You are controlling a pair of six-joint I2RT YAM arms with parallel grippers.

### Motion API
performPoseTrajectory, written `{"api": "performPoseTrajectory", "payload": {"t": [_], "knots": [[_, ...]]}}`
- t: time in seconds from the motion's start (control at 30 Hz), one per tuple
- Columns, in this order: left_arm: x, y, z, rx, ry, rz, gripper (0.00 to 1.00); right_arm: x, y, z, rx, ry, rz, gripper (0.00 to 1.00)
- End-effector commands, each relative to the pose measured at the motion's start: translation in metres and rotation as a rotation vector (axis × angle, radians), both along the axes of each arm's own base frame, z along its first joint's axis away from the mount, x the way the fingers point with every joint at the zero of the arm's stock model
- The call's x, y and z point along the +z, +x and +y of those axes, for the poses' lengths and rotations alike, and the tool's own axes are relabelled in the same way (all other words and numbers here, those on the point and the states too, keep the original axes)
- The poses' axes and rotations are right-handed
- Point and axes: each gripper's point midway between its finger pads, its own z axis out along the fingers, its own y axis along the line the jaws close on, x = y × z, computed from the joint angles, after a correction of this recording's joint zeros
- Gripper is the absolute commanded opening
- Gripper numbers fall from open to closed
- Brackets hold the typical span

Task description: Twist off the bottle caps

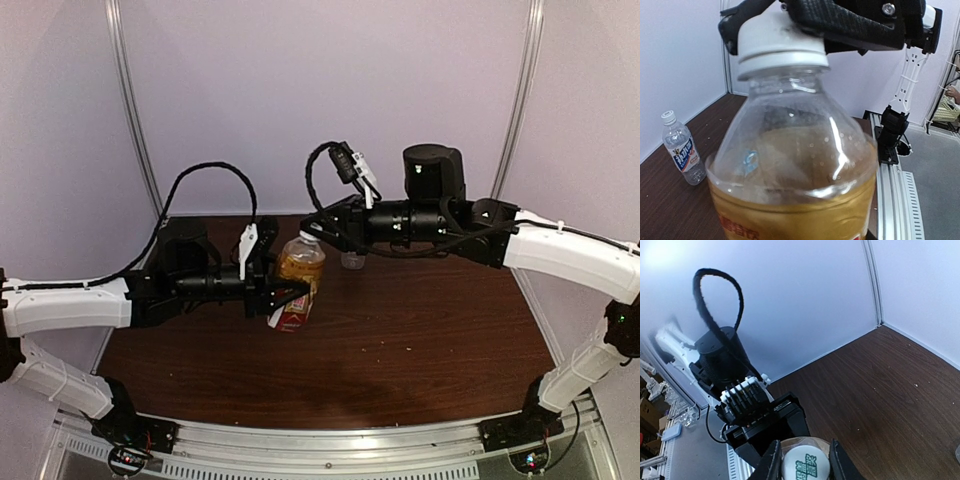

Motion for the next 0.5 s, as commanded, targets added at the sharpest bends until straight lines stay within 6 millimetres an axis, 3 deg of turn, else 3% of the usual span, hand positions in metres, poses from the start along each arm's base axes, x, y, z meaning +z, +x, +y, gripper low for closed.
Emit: {"api": "performPoseTrajectory", "payload": {"t": [0.0, 0.17, 0.3, 0.47], "knots": [[0.04, -0.04, -0.003, -0.217, -0.14, -0.08, 0.24, 0.008, -0.043, -0.001, 0.255, -0.022, -0.182, 0.0], [0.049, -0.078, 0.001, -0.434, -0.19, -0.076, 0.24, -0.005, -0.084, -0.005, 0.549, -0.078, -0.309, 0.01], [0.05, -0.087, 0.003, -0.487, -0.199, -0.061, 0.25, -0.01, -0.083, -0.011, 0.611, -0.109, -0.296, 0.04], [0.047, -0.082, 0.001, -0.464, -0.194, -0.055, 0.24, -0.002, -0.074, -0.017, 0.571, -0.094, -0.281, 0.13]]}}
